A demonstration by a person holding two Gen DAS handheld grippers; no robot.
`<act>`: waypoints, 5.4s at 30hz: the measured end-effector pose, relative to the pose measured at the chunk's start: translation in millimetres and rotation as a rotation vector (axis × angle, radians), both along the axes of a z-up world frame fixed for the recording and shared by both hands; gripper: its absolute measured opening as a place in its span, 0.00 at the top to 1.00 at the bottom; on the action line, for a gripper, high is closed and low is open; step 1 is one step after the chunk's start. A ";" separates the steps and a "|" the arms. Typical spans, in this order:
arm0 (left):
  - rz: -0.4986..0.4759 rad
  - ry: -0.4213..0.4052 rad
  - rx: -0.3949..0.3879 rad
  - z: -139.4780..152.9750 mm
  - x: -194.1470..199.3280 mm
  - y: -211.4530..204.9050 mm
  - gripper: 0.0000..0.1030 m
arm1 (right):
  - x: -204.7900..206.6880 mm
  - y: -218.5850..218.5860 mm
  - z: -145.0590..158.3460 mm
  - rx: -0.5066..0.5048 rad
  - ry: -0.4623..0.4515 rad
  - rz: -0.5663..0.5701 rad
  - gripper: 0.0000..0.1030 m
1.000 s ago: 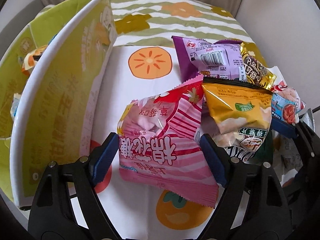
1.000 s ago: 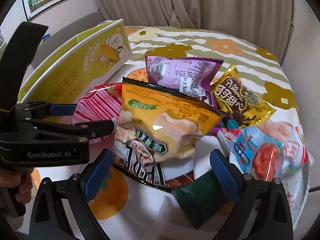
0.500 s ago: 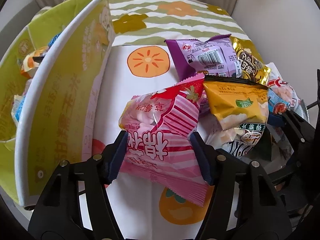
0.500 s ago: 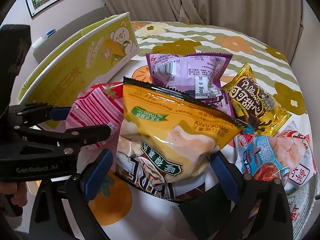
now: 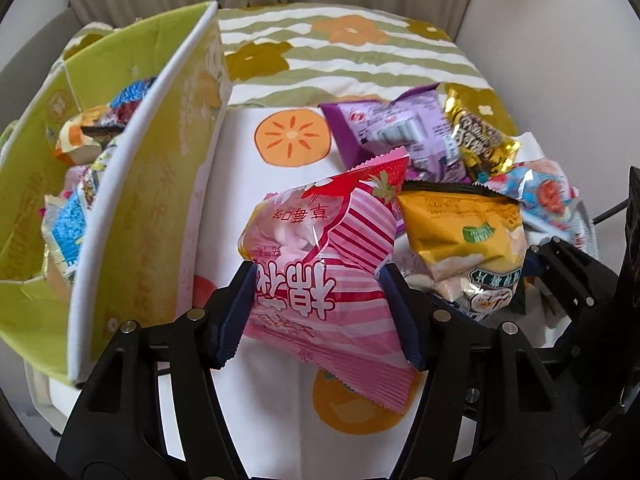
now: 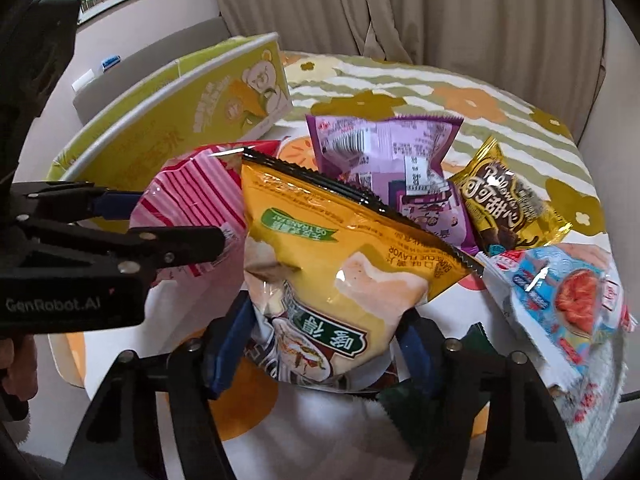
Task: Organize snacks
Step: 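Grasp the pink striped packet with left gripper while right grasps the yellow chip bag, then carry both packets over the box and open both grippers to drop them, then move both grippers to the pile and close on the flakes packet and Oishi bag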
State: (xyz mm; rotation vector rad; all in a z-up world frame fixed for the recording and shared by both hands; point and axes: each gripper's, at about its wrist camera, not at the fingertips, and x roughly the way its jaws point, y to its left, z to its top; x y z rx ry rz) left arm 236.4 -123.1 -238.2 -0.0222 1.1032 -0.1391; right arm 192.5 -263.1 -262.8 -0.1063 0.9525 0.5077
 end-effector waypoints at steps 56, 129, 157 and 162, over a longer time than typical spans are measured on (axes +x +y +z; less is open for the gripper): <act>0.052 -0.127 -0.073 100.1 7.8 303.2 0.01 | 10.0 228.1 128.4 -0.001 -0.036 -0.116 0.43; -0.455 -0.158 -0.186 137.7 11.0 -40.0 0.01 | -99.3 -56.3 135.3 -0.050 -0.100 -0.721 0.02; -0.812 0.254 -0.049 -19.3 111.8 -252.7 0.48 | -31.5 -112.9 17.1 -0.172 0.056 -0.700 0.03; -0.829 0.257 -0.056 -19.7 110.0 -252.6 0.53 | -26.5 -118.1 12.3 -0.178 0.070 -0.710 0.08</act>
